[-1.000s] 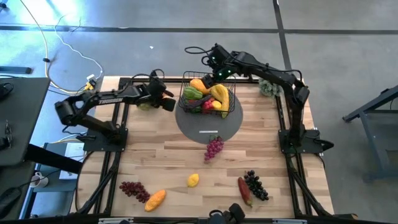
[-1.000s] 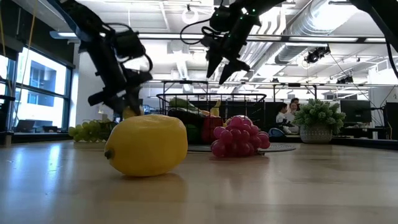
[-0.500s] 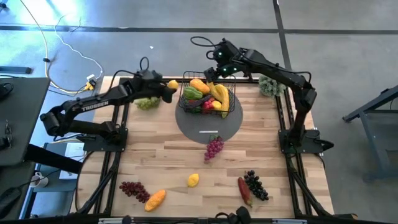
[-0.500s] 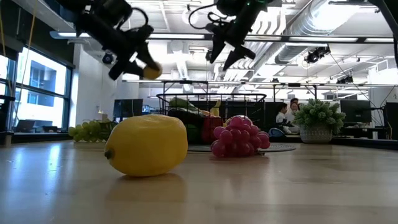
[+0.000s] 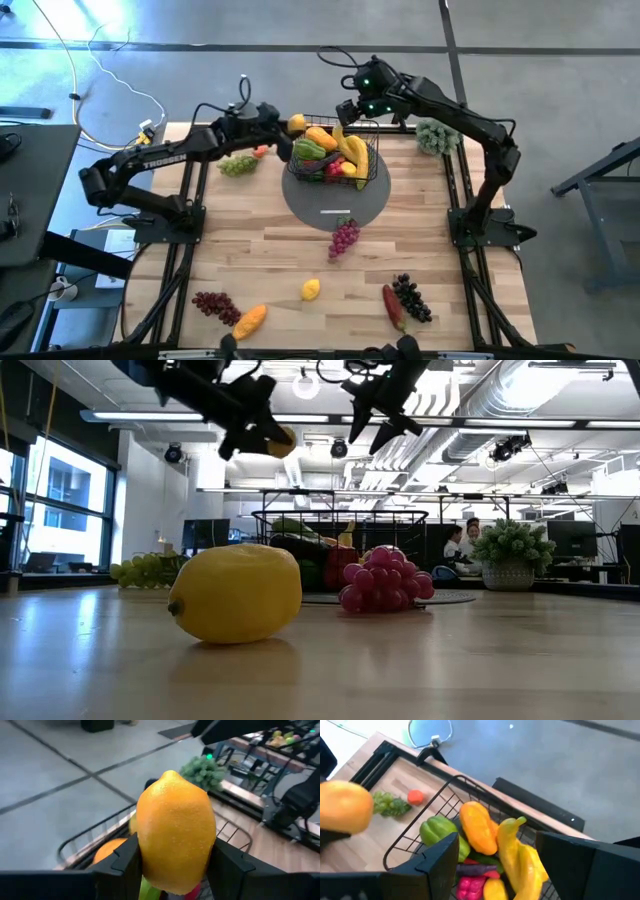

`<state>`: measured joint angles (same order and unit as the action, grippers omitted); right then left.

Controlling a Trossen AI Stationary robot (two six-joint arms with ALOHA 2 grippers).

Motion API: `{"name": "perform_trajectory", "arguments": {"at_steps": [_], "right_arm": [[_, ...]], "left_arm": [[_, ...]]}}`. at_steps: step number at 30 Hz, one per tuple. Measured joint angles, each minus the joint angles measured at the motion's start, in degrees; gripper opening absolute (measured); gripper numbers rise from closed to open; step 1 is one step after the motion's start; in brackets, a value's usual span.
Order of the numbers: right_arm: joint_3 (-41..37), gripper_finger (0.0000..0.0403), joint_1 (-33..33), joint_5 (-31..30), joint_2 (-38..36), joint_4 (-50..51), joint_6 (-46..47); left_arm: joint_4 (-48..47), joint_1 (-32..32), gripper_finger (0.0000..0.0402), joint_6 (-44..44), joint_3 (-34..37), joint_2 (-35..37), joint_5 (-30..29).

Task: Build produce basket
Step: Put the yellow lemon into the wire basket

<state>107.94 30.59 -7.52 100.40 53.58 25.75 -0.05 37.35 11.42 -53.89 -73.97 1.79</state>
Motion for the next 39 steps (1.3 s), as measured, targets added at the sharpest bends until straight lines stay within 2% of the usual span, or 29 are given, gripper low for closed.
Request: {"name": "perform_trajectory", "arguments": {"at_steps": [9, 18, 27, 39], "right_arm": [[0.0, 0.0243, 0.3, -2.5, -1.0, 1.1, -2.3], [0.0, 0.0243, 0.5, -9.5, -1.0, 2.9, -5.2], [0.0, 0.0243, 0.9, -10.4, -0.9, 2.8, -6.8], [0.0, 0.0243, 0.9, -10.4, -0.9, 3.3, -8.3]], "left_arm": [[4.3, -4.0, 0.0158, -2.7, -4.3, -8.8, 0.1], [8.0, -6.5, 0.0158, -2.8, -7.3, -17.1, 0.1], [12.5, -8.2, 0.0159, -8.4, -10.8, -24.2, 0.1], [11.9, -9.3, 0.0172, -8.6, -13.9, -32.8, 3.8]]}}
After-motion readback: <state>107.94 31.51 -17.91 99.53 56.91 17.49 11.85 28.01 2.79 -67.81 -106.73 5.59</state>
